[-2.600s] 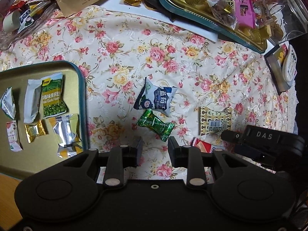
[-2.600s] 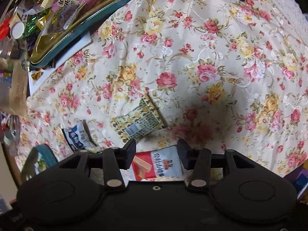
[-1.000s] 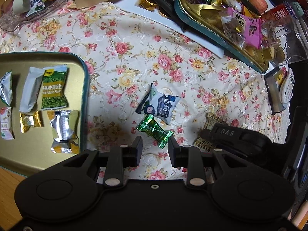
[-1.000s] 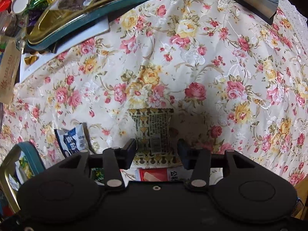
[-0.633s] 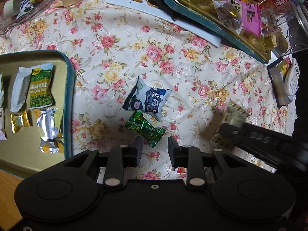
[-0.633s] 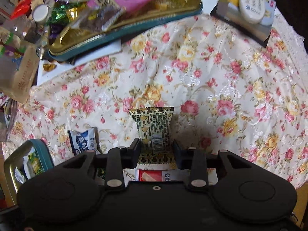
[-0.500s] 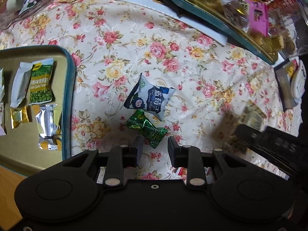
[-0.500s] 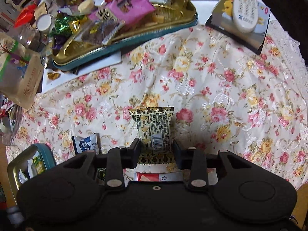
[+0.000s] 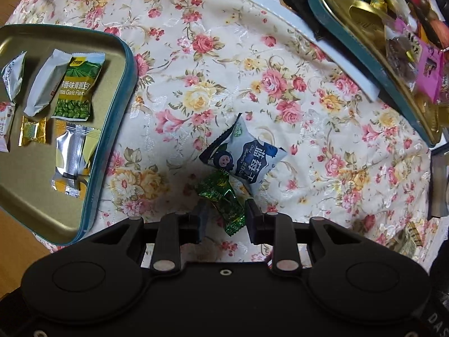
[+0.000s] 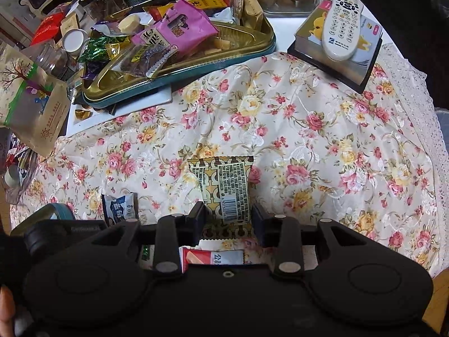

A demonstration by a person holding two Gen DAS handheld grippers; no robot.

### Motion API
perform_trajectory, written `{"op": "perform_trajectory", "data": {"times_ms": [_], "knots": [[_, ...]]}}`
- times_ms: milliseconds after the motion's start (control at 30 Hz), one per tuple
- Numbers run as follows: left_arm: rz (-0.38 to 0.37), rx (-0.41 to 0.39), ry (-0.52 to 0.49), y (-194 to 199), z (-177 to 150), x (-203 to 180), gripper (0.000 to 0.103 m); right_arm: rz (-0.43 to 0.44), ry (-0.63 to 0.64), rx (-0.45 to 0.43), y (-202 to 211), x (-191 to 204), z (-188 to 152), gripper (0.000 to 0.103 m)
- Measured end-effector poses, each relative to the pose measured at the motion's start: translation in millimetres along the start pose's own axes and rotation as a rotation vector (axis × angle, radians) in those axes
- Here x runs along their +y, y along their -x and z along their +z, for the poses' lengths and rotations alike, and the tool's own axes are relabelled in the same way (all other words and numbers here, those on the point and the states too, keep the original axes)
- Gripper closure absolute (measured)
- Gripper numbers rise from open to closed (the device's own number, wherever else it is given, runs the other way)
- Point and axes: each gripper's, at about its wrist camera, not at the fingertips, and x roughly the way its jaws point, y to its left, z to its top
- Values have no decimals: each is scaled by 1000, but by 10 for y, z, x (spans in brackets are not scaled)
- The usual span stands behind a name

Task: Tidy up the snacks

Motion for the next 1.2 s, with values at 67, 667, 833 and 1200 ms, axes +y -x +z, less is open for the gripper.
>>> {"op": "perform_trajectory", "data": {"times_ms": [67,667,833,1200], "knots": [[15,12,0,-65,-24,-29,64,-1,4,-1,14,-26,-18,65],[124,-34,-63,-256,-95,-225,64,8,5,-16,173,-177,-75,65],[126,-31,-92,-235,-131,-298,83,16,0,-19,214,-156,-63,65],[102,-60,-171,85,-166,-293,92,14,1,-13,219,-85,-60,65]]}}
